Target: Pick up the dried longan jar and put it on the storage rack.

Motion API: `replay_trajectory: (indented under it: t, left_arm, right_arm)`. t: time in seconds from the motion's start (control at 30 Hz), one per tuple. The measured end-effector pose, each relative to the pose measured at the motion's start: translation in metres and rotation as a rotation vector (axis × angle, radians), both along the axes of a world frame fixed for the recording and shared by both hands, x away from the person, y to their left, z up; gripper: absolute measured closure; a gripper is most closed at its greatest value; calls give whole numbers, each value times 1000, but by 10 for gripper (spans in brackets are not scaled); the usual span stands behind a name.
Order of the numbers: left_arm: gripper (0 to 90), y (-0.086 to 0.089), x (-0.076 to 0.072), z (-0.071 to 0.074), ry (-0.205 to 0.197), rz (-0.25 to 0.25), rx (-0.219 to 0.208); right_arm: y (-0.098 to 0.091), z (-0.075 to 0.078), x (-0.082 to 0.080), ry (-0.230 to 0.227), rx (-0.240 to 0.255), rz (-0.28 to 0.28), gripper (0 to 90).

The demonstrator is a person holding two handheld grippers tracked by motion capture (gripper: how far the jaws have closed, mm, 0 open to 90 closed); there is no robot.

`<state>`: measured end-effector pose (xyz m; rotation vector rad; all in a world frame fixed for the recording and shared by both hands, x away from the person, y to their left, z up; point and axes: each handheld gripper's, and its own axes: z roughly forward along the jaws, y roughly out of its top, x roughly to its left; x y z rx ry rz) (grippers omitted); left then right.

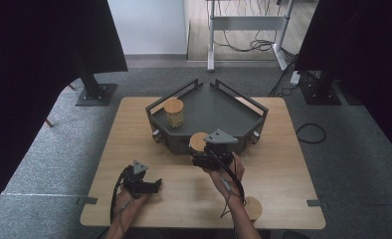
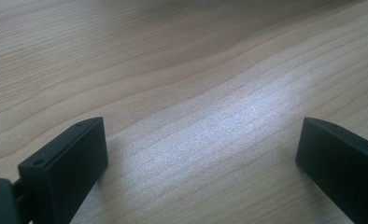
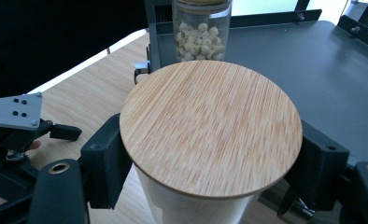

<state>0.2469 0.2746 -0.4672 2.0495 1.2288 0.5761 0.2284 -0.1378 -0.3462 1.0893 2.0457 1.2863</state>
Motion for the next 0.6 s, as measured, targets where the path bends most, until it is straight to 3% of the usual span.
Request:
replay_trajectory:
  t: [0.33, 0.6]
  left_arm:
    - [84, 5, -1, -1, -13, -53, -7]
    - [85, 7, 1, -1, -10, -69, -7]
  right_arm:
    - [-1, 6, 6, -6, 11, -4, 248]
    - [-1, 12, 9, -14, 4, -13, 247]
